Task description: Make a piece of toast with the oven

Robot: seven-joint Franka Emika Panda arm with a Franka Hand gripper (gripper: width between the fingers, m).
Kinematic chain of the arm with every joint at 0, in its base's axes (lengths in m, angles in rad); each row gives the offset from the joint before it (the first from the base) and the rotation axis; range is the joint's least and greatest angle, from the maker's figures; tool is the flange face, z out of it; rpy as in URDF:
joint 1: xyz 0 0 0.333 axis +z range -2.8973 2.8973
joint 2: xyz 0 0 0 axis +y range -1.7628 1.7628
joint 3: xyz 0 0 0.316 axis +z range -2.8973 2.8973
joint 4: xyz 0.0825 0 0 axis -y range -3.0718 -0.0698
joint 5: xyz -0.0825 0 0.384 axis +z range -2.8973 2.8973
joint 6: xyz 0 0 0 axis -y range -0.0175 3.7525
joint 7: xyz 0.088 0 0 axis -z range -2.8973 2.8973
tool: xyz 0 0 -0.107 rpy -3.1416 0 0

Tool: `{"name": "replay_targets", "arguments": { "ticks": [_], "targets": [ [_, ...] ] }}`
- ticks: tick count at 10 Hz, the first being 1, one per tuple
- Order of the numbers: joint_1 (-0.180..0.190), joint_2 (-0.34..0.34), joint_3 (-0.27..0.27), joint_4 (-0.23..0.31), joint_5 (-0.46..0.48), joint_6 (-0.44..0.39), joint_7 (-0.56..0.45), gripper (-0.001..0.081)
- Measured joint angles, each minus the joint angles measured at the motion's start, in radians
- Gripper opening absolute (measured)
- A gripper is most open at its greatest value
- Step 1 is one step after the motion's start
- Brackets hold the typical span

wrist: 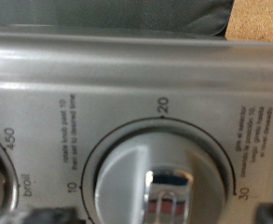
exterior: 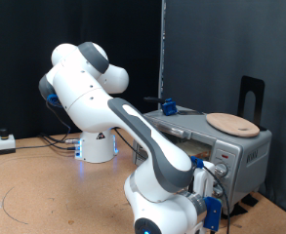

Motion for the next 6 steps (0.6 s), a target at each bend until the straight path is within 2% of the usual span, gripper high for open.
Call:
{"name": "replay_targets", "arguments": {
  "ticks": [1,2,3,4,6],
  "targets": [
    [0.0,0.0,0.0,0.001,0.001,-0.002,0.007,0.0386],
    [0.0,0.0,0.0,0.001,0.002,-0.004,0.015,0.025],
    [0.0,0.0,0.0,0.002,0.003,-0.006,0.027,0.025],
    [0.0,0.0,0.0,0.001,0.004,-0.006,0.033,0.009],
    [0.0,0.0,0.0,0.001,0.005,-0.006,0.034,0.0091]
  ]
}}
